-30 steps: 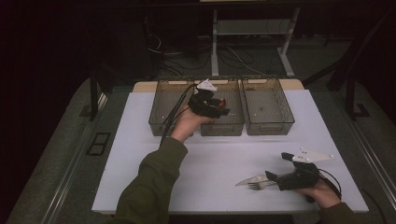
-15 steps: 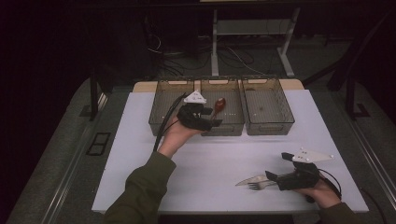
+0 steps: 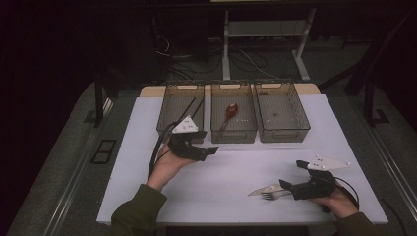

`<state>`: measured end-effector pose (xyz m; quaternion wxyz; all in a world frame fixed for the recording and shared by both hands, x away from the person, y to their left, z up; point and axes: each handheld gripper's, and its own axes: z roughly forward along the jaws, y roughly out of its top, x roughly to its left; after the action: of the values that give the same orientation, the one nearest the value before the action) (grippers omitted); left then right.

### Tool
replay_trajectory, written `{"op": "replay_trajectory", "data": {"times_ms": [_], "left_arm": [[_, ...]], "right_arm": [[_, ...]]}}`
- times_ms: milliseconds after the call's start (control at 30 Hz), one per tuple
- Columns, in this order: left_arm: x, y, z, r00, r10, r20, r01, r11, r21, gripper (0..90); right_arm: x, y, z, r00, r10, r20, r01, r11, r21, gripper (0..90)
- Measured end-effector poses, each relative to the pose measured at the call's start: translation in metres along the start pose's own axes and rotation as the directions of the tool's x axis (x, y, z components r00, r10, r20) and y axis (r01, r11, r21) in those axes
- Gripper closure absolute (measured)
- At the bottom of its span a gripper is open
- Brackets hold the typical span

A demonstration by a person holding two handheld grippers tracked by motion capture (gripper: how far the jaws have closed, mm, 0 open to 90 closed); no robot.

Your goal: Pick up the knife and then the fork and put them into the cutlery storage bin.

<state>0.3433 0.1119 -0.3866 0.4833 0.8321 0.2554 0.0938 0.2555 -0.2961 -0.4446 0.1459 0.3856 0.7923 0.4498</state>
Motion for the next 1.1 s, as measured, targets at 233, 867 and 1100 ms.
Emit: {"op": "replay_trajectory", "data": {"times_ms": [233, 867, 1100], "left_arm": [[-0.008, -0.034, -0.023, 0.9992, -0.034, -0.020, 0.033, 0.9988, -0.035, 21.0], [-0.023, -0.076, -0.037, 0.9968, -0.043, -0.068, 0.044, 0.9990, 0.007, 0.0], [-0.023, -0.077, -0.033, 0.9985, -0.032, -0.044, 0.034, 0.9987, 0.037, 0.0]], "right_arm": [[0.001, 0.000, -0.001, 1.0000, -0.007, -0.001, 0.007, 1.000, -0.001, 1.6], [-0.015, 0.010, -0.018, 0.9931, 0.033, -0.113, -0.029, 0.999, 0.037, 15.7], [-0.024, 0.010, -0.022, 0.9954, 0.032, -0.091, -0.025, 0.997, 0.073, 34.9]]}}
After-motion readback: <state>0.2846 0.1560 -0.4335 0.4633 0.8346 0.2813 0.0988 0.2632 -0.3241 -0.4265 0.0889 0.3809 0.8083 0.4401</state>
